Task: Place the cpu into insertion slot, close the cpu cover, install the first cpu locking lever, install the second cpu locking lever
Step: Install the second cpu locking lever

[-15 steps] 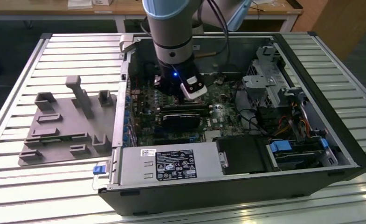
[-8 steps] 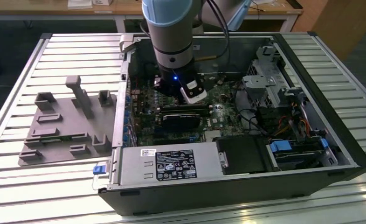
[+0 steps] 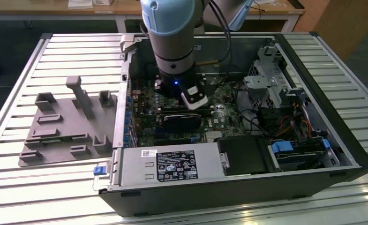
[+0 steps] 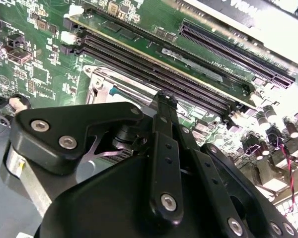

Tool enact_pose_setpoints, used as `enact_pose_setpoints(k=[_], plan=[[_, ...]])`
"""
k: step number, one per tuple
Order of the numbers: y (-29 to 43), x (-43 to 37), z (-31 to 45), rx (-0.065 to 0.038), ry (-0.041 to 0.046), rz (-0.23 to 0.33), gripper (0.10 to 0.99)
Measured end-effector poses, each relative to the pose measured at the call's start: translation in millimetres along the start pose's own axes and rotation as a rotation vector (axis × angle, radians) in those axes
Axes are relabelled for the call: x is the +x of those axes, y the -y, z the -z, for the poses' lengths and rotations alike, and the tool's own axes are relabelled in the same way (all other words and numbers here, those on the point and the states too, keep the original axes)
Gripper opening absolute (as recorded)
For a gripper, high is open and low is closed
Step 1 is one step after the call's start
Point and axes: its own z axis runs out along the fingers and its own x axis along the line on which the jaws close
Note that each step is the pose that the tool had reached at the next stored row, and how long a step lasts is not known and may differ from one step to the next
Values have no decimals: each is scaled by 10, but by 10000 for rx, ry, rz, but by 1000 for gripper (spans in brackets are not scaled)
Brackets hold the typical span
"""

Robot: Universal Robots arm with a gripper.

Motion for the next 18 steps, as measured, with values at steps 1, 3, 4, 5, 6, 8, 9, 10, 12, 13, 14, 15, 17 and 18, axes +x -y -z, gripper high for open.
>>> enact_pose_setpoints(k=[1, 3, 4, 5, 6, 8, 9, 10, 12, 13, 14, 15, 17, 18], plan=[[11, 1, -4, -42, -7, -5, 106], [29, 5, -14, -111, -21, -17, 106], [36, 8, -18, -148, -26, -22, 106], [43, 12, -23, -188, -32, -29, 106], [50, 16, -28, -224, -38, -34, 106], [63, 25, -34, -295, -48, -43, 106], [74, 28, -33, -343, -54, -47, 106], [88, 32, -30, -399, -60, -55, 106], [115, 41, -24, -539, -78, -76, 106], [126, 46, -21, -611, -87, -86, 106], [135, 51, -21, -678, -97, -96, 106], [144, 55, -23, -741, -104, -104, 106], [159, 67, -29, -863, -120, -122, 106], [164, 72, -33, -927, -128, -131, 106]])
